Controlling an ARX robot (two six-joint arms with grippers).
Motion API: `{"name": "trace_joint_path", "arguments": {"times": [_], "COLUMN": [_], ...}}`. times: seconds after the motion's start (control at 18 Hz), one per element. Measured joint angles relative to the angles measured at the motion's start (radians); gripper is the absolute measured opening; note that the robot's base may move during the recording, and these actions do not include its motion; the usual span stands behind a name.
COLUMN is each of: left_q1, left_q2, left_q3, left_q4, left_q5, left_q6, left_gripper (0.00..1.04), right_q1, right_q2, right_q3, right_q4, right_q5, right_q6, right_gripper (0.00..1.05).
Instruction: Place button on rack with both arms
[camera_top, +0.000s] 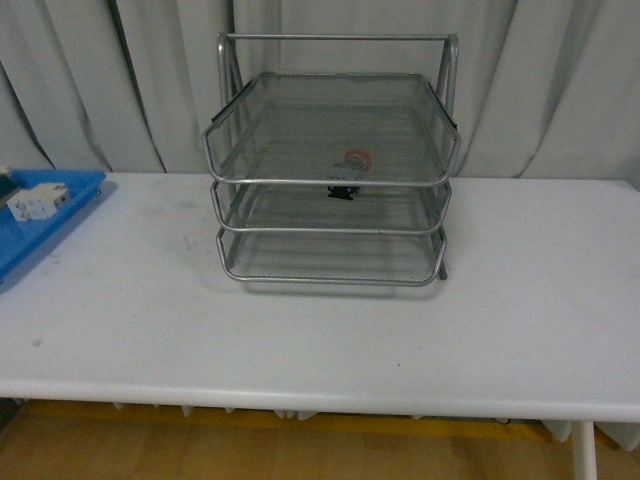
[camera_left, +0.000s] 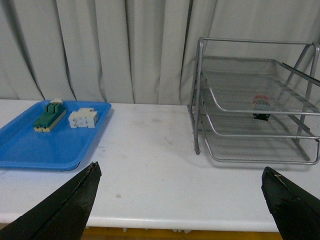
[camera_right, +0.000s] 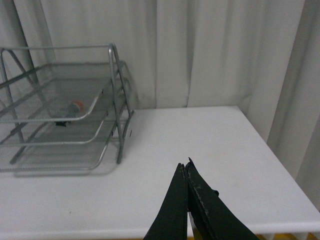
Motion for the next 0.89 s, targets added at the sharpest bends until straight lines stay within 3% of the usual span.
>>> {"name": "trace_joint_path", "arguments": {"times": [0.33, 0.39, 0.45, 0.78, 0.89], "left_q1": [0.000, 0.000, 0.000, 0.000, 0.000], "left_q2": [0.000, 0.000, 0.000, 0.000, 0.000], "left_q3": [0.000, 0.000, 0.000, 0.000, 0.000], "left_q4": [0.000, 0.000, 0.000, 0.001, 0.000], "left_q5": [0.000, 0.000, 0.000, 0.000, 0.000], "left_q6": [0.000, 0.000, 0.000, 0.000, 0.000], "left_gripper": [0.98, 0.98, 0.98, 0.98, 0.98], "right_q1": [0.000, 0.000, 0.000, 0.000, 0.000], "right_q2": [-0.090, -0.114, -0.225, -0.264, -0.264], "right_q3": [-0.019, -0.018, -0.018, -0.018, -0.018], "right_q4": [-0.068, -0.102, -0.249, -0.248, -0.248], "right_q5": [0.000, 0.000, 0.000, 0.000, 0.000], "right_q6": [0.000, 0.000, 0.000, 0.000, -0.002], "right_gripper": [0.02, 0.02, 0.02, 0.02, 0.12]}}
